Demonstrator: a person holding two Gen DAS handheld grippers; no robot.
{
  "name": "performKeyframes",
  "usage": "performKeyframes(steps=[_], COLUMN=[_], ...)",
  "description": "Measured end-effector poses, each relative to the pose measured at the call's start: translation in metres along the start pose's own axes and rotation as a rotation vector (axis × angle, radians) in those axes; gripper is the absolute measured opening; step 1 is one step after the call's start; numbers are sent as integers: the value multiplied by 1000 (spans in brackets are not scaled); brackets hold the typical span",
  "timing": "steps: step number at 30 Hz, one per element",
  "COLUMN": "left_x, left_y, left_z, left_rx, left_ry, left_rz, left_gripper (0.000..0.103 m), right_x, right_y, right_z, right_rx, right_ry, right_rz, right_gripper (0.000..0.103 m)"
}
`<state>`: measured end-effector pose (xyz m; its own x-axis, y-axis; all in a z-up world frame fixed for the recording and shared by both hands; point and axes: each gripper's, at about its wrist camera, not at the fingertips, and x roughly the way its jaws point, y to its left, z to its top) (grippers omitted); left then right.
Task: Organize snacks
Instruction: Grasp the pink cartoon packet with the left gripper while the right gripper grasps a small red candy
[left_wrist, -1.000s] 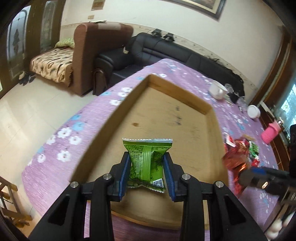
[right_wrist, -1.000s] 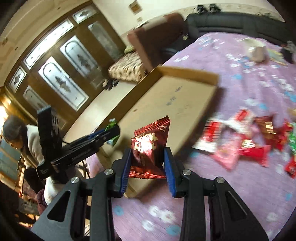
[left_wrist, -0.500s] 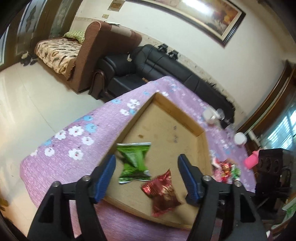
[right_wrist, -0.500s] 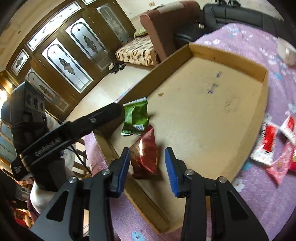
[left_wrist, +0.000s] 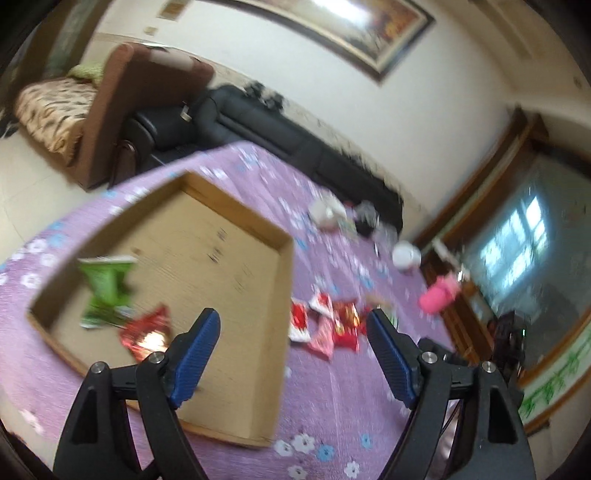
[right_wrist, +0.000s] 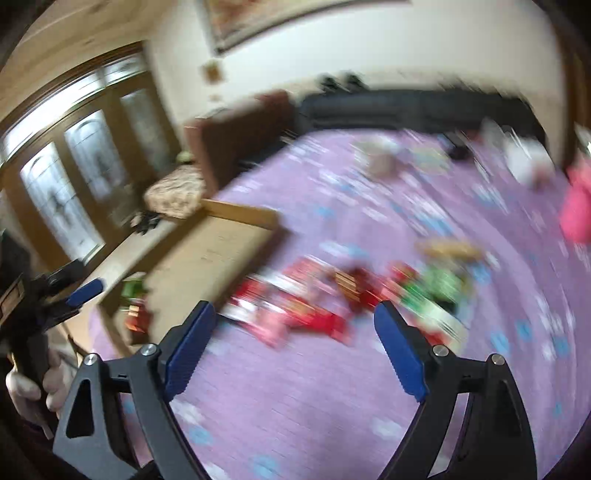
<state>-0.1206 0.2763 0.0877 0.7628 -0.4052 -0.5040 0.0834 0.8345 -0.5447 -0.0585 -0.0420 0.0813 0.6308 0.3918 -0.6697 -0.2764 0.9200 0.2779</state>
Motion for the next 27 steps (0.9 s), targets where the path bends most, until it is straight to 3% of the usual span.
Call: performKeyframes(steps=[2, 9, 16, 21, 23, 25, 27], left_x=[13, 42, 61, 78, 83, 89, 97], left_y=[-11, -48, -72, -80, -81, -82, -83], left_z=[-6, -28, -43, -48, -48, -46, -44], left_rx=[32, 150, 216, 264, 277, 284, 290], left_ry=[50, 149, 213, 248, 254, 257, 259], left_rz=[-2, -18, 1, 68, 85, 104, 121], left_gripper=[81, 80, 78, 78, 78, 78, 78], right_x=[-3, 2, 41, 60, 62, 57, 53], right_y=[-24, -60, -61, -54, -56, -62, -70], right_z=[-7, -16, -1, -4, -11, -14, -15], right_rx=[45, 49, 64, 40, 37, 52, 91], right_ry=[19, 32, 85, 125, 132, 114, 106], right_rz=[-27, -102, -155, -167, -174, -156, -117], right_gripper=[79, 72, 72, 70, 36, 27, 26])
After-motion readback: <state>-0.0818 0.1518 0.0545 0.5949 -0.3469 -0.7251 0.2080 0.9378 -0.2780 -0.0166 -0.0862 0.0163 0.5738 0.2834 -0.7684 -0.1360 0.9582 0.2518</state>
